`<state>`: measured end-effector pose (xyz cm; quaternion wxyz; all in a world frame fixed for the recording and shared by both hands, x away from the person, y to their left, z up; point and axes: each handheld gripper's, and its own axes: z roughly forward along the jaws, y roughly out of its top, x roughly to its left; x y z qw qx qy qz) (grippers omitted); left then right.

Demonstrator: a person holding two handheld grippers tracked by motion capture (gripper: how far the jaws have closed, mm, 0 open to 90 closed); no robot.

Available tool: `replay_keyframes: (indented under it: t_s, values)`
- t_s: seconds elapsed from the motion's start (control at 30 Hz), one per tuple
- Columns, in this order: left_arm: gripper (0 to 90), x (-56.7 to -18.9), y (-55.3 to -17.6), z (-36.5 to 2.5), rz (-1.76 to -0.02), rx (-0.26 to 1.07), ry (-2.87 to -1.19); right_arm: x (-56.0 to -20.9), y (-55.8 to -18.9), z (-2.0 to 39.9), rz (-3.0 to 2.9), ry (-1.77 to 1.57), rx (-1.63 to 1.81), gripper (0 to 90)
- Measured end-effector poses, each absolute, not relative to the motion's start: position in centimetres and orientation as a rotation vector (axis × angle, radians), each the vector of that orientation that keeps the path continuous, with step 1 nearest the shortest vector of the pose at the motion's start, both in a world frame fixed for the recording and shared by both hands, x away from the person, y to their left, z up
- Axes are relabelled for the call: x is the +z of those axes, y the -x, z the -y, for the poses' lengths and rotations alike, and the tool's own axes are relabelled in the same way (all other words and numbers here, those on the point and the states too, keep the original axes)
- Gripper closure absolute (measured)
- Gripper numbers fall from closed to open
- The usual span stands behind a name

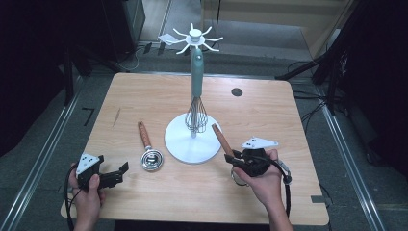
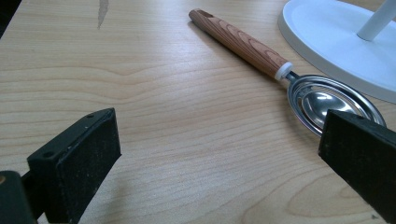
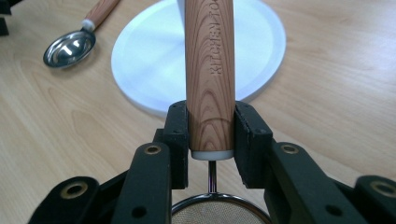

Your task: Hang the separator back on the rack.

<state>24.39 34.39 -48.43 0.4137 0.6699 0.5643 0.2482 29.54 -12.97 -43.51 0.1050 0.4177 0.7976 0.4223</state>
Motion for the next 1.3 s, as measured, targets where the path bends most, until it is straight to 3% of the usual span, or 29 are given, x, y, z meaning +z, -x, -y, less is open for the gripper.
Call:
replay_keyframes:
  t_s: [1.3]
  values:
    - [0.0, -48.4, -24.3, -34.4, -1.421, 0.629, -1.679, -38.5, -27.6, 13.0, -1.981, -1.089, 1.534, 70.6]
